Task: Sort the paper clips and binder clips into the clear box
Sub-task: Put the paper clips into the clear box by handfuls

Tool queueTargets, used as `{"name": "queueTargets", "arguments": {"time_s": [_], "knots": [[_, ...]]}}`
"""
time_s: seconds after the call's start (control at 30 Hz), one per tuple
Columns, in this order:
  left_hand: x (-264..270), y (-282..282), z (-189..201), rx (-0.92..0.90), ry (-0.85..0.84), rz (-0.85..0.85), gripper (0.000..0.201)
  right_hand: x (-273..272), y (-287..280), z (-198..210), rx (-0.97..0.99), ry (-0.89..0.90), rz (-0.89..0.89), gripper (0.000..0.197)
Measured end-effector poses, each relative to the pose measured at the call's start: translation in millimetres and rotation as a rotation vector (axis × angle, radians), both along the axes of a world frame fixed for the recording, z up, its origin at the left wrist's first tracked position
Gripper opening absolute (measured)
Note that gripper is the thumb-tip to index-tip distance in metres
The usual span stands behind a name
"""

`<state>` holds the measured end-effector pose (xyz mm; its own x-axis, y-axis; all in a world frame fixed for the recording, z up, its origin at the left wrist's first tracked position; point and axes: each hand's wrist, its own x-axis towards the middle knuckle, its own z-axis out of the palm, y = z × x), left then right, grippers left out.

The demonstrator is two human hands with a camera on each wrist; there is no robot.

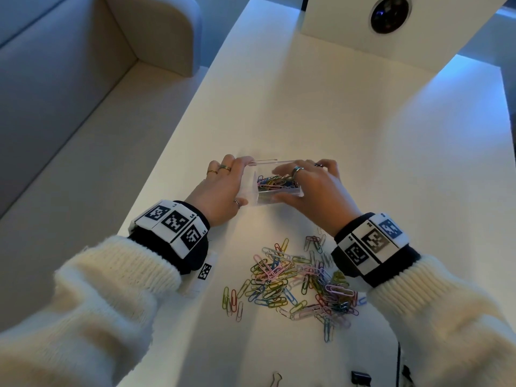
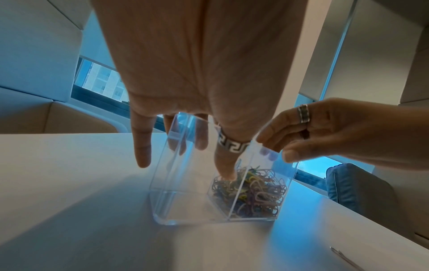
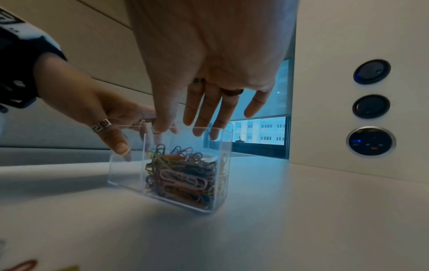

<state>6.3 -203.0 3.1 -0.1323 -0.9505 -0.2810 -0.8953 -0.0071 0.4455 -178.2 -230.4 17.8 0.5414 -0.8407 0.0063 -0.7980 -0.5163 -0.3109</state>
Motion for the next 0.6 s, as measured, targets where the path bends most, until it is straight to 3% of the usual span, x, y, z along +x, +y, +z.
{"name": "queueTargets", "arguments": {"time_s": [0.07,0.2,0.37,0.5,0.6], "knots": [[0,0,0,-0.007,-0.005,-0.001,0.070,-6,0,1,-0.036,0.009,-0.011,0.038],[0,0,-1,-0.004,-0.006,0.002,0.069,-7,0,-8,-0.051,0.262,0.125,0.040],[1,-2,-2,-0.006,-0.018,-0.002,0.070,-8,-1,-5,-0.180,0.103,0.029,0.031],[1,-7,-4,-0.027,-0.011,0.005,0.069,-6,2,-9,-0.063,0.159,0.100,0.041],[-2,-11,-1,-0.015,0.002,0.023,0.070,-6,2,-9,-0.118,0.127,0.030,0.034]]}}
